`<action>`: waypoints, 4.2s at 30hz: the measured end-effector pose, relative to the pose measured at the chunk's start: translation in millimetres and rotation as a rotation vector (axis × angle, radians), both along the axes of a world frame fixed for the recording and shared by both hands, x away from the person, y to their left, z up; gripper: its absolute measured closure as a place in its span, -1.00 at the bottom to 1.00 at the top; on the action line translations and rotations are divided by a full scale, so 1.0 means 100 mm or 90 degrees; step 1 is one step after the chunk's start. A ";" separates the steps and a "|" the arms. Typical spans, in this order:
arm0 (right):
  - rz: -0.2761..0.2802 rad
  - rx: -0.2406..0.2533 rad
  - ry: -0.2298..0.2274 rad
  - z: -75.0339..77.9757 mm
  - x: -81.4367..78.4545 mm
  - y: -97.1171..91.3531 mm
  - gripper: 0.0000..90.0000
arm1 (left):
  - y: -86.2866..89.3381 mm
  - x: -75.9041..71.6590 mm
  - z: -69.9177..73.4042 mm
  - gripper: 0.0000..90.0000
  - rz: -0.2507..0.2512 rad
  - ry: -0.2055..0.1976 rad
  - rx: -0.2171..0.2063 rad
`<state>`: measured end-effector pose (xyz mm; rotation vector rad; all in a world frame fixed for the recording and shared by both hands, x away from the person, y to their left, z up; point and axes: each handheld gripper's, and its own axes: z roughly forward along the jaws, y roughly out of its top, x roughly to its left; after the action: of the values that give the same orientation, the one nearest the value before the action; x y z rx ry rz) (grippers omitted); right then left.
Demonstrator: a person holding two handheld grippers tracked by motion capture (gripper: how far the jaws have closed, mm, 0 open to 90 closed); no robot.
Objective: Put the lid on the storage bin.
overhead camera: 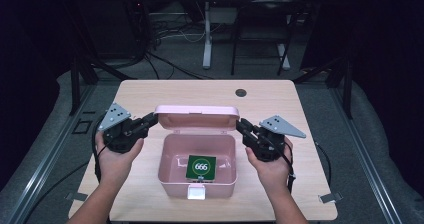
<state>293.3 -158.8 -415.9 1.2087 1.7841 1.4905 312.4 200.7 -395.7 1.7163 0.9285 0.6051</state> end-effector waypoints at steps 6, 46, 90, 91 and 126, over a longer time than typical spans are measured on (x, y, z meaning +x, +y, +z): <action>-0.003 0.007 0.000 0.02 0.00 -0.06 0.72 | 0.00 0.03 0.01 0.89 0.003 0.002 0.000; -0.011 0.016 0.012 0.04 0.04 -0.18 0.60 | 0.07 -0.19 -0.06 0.81 -0.033 0.006 -0.016; -0.009 0.027 0.026 0.00 0.08 -0.22 0.41 | 0.09 -0.52 -0.20 0.47 -0.067 0.010 -0.013; -0.009 0.027 0.024 -0.01 0.08 -0.22 0.41 | 0.09 -0.53 -0.20 0.47 -0.066 0.011 -0.014; -0.014 0.028 0.028 -0.04 0.10 -0.24 0.40 | 0.20 -0.78 -0.43 0.47 -0.090 0.032 0.001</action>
<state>302.9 -183.3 -419.7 1.2880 1.7694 1.5091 234.5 220.4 -438.3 1.7877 0.8335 0.4715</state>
